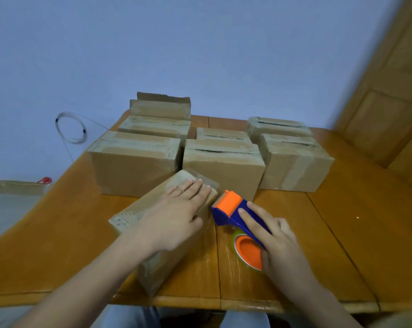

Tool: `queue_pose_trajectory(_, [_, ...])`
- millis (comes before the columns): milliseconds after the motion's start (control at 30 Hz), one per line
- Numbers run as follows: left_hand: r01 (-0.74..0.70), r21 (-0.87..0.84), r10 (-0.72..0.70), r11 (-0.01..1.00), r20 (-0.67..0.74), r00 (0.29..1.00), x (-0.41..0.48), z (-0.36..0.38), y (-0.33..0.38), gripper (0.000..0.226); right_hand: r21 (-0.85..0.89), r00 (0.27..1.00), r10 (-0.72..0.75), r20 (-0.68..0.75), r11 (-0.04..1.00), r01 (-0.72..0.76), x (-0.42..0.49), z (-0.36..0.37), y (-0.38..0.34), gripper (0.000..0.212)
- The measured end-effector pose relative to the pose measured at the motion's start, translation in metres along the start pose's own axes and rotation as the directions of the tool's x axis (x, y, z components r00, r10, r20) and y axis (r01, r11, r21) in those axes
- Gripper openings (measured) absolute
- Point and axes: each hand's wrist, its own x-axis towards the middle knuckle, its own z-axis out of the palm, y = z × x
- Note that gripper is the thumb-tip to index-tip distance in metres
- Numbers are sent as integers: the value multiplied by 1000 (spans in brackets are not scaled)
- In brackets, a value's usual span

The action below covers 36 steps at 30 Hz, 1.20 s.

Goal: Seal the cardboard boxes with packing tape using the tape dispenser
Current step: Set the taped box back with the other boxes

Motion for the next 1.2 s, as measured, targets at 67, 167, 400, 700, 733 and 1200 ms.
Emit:
queue_pose_trajectory(67, [-2, -1, 2, 1000, 10, 1000, 0, -1, 0, 67, -25, 1000, 1, 21, 1000, -1, 0, -5, -1, 115])
queue_pose_trajectory(167, [-3, -7, 3, 1000, 17, 1000, 2, -1, 0, 68, -94, 998, -3, 59, 996, 9, 0, -10, -1, 113])
queue_pose_trajectory(400, [-15, -23, 15, 1000, 17, 1000, 1, -1, -2, 68, -133, 980, 71, 187, 990, -46, -2, -20, -4, 112])
queue_pose_trajectory(700, [-19, -48, 18, 999, -13, 1000, 1, -1, -1, 68, 0, 957, 45, 285, 999, -47, 14, -30, -9, 80])
queue_pose_trajectory(733, [-21, -44, 20, 999, -17, 1000, 2, -1, -1, 68, -2, 956, 39, 290, 999, -41, 17, -32, -8, 80])
queue_pose_trajectory(1200, [140, 178, -77, 974, -319, 944, 31, -11, 29, 52, -64, 945, -73, 320, 993, 99, 30, -36, 9, 84])
